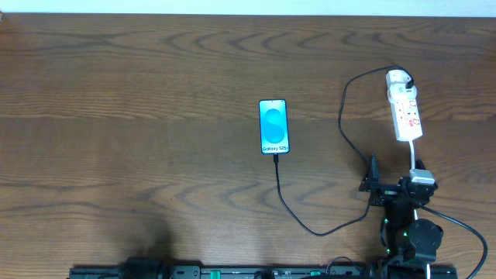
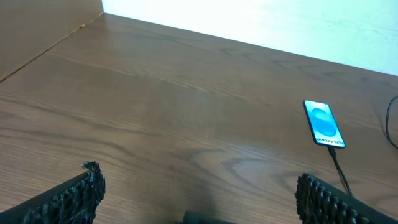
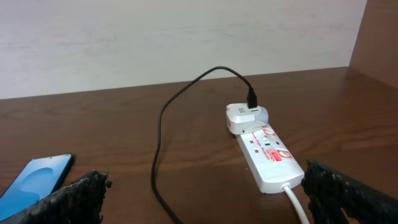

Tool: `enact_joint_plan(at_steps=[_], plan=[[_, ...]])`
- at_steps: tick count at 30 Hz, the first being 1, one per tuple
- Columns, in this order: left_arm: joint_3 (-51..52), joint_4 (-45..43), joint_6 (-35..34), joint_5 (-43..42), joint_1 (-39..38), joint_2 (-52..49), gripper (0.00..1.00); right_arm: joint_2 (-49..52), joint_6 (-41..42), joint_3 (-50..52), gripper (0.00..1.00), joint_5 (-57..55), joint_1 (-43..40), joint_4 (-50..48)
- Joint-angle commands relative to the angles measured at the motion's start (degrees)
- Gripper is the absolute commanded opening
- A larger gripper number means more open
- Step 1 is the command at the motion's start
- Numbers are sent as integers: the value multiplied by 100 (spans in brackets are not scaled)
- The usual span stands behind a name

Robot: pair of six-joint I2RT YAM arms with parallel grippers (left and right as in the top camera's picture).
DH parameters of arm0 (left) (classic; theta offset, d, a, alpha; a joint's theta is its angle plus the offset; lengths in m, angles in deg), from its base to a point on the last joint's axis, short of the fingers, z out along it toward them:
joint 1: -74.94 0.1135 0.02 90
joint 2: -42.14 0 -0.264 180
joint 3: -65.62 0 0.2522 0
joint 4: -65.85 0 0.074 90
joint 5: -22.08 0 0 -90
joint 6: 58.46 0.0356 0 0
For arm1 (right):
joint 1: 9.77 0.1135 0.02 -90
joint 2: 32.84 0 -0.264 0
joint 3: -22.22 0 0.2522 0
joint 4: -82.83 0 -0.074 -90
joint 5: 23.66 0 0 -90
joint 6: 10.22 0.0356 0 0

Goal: Plug charger to phone and switch on socket

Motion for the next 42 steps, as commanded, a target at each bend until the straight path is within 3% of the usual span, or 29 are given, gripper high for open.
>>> enact_joint_plan(at_steps=[1,12,30,42], plan=[[4,-11,-26,92,28,7,99,-20,-68,9,99,-35,-55,22],[83,-138,-31,-138,28,7,99,-20,-68,9,99,-35,-55,22],[1773,-2103,-26,-166,704,11,99,-20,-68,9,99,-35,-55,22],[3327,-3657,-24,-448,719,13,99,-20,-68,9,99,-35,-55,22]])
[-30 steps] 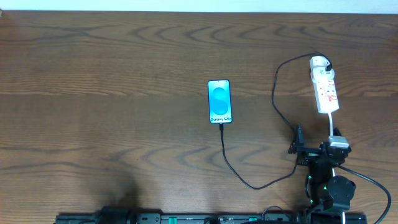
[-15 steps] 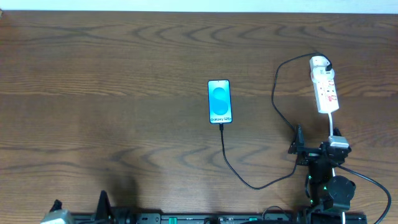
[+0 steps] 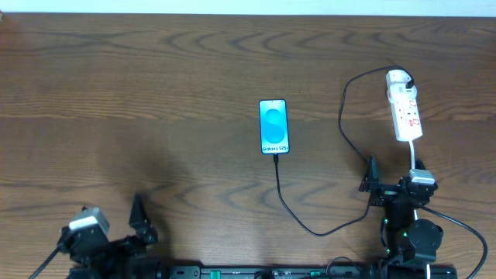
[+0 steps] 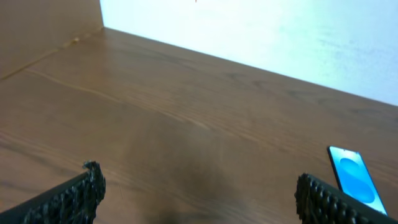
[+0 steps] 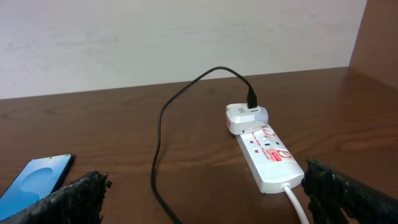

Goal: Plug charger to phone and switch on socket

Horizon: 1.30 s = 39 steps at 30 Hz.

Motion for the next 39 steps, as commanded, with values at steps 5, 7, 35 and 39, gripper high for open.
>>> enact_joint_plan(at_steps=[5,7,35,39], plan=[[1049,-940,-26,-232,26,13,99,-20,-68,9,99,-31,-55,24],[1353,-1215,-26,-236,24,13,99,-20,-68,9,99,-31,-55,24],[4004,-5307,227,-507,37,15,99,-20,-68,9,99,-31,-55,24],[4015,-4900,402,-507,37,17,99,-20,-68,9,99,-31,-55,24]])
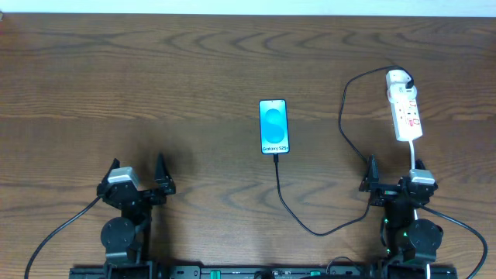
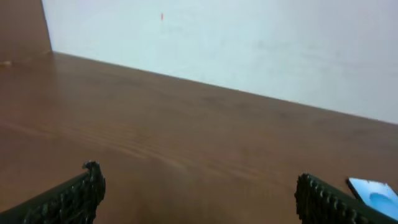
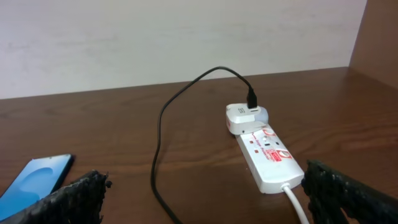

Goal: Plug charger to phone and switch on socket

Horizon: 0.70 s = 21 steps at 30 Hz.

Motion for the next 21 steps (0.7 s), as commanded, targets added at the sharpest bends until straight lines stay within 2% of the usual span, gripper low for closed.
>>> enact_joint_plan(at_steps=[1,8,21], plan=[[76,273,299,-11,28,31,99,-22,-66,9,99,-31,-55,26],[76,275,632,-15,28,31,99,-22,-66,9,99,-31,-55,26],[76,280,634,-20,28,31,99,-22,-66,9,99,-31,-55,26]])
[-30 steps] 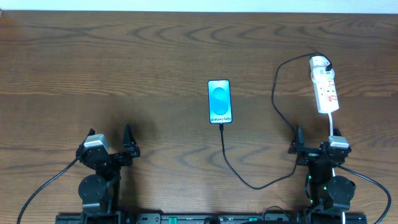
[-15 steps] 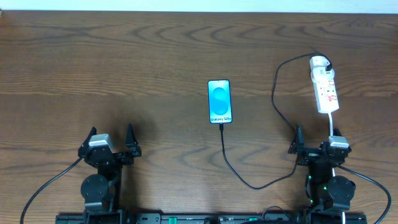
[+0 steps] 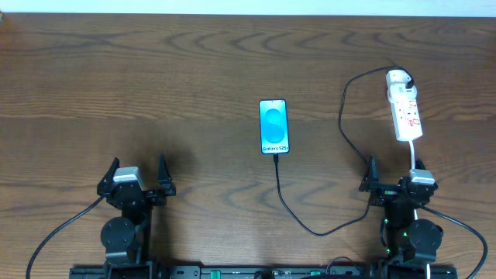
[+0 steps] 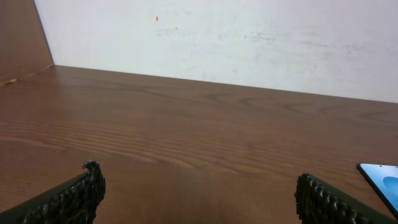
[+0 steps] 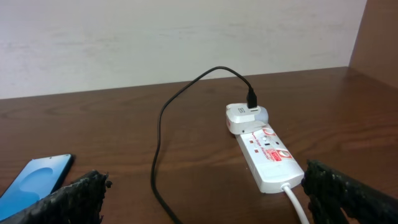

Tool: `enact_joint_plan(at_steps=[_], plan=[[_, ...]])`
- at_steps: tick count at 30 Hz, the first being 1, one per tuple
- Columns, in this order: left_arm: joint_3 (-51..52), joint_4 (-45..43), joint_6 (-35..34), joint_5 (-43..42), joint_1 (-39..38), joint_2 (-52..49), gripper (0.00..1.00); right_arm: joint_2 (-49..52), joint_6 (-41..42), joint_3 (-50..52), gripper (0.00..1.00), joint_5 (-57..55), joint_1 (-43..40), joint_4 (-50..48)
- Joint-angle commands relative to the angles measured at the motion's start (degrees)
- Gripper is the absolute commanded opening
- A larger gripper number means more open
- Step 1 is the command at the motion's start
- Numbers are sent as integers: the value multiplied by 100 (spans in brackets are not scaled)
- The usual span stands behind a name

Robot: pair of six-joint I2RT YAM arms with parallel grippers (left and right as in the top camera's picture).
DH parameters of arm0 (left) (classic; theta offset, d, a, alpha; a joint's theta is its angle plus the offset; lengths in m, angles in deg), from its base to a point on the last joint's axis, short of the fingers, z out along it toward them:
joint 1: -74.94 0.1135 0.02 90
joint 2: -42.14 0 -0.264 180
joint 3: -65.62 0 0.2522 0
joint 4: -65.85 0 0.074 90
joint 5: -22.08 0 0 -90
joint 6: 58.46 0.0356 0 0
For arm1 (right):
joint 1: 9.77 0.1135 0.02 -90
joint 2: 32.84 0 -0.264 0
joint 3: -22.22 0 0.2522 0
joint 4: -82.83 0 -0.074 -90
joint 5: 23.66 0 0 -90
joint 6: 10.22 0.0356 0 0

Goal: Plug charger to phone and switch on socket

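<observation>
A phone (image 3: 273,126) with a lit blue screen lies mid-table, and the black charger cable (image 3: 306,225) runs from its near end. The cable loops round to a white adapter (image 3: 397,77) at the far end of a white socket strip (image 3: 405,113) at the right. In the right wrist view the socket strip (image 5: 267,158) and cable (image 5: 160,134) lie ahead, with the phone (image 5: 34,177) at the left edge. My left gripper (image 3: 136,180) stands open near the front left, empty. My right gripper (image 3: 394,180) stands open near the front right, just short of the strip.
The brown wooden table (image 3: 116,85) ends at a pale wall (image 4: 249,37) at the back. A white lead (image 3: 415,159) runs from the strip's near end toward the right arm. A brown side panel (image 5: 379,31) stands at the far right.
My left gripper has shifted slightly; its view now faces the back wall more squarely and shows the phone's edge at the right. The right arm, phone, cable and strip are unchanged.
At first the left arm was out of the overhead view while the right gripper rested open at the front right. Then the left arm appeared at the front left corner. Later it stood further in at the front left, where it stays now. Nothing else moved.
</observation>
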Motion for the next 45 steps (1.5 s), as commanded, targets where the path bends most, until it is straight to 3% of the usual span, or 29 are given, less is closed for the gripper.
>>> enact_joint_plan(at_steps=[1,32,45], plan=[[85,240,92,33,28,31,99,-22,-68,9,99,-31,-55,24],[85,232,94,35,28,28,99,-7,-68,9,99,-31,-28,24],[85,232,94,35,28,28,99,-7,-68,9,99,-31,911,22]])
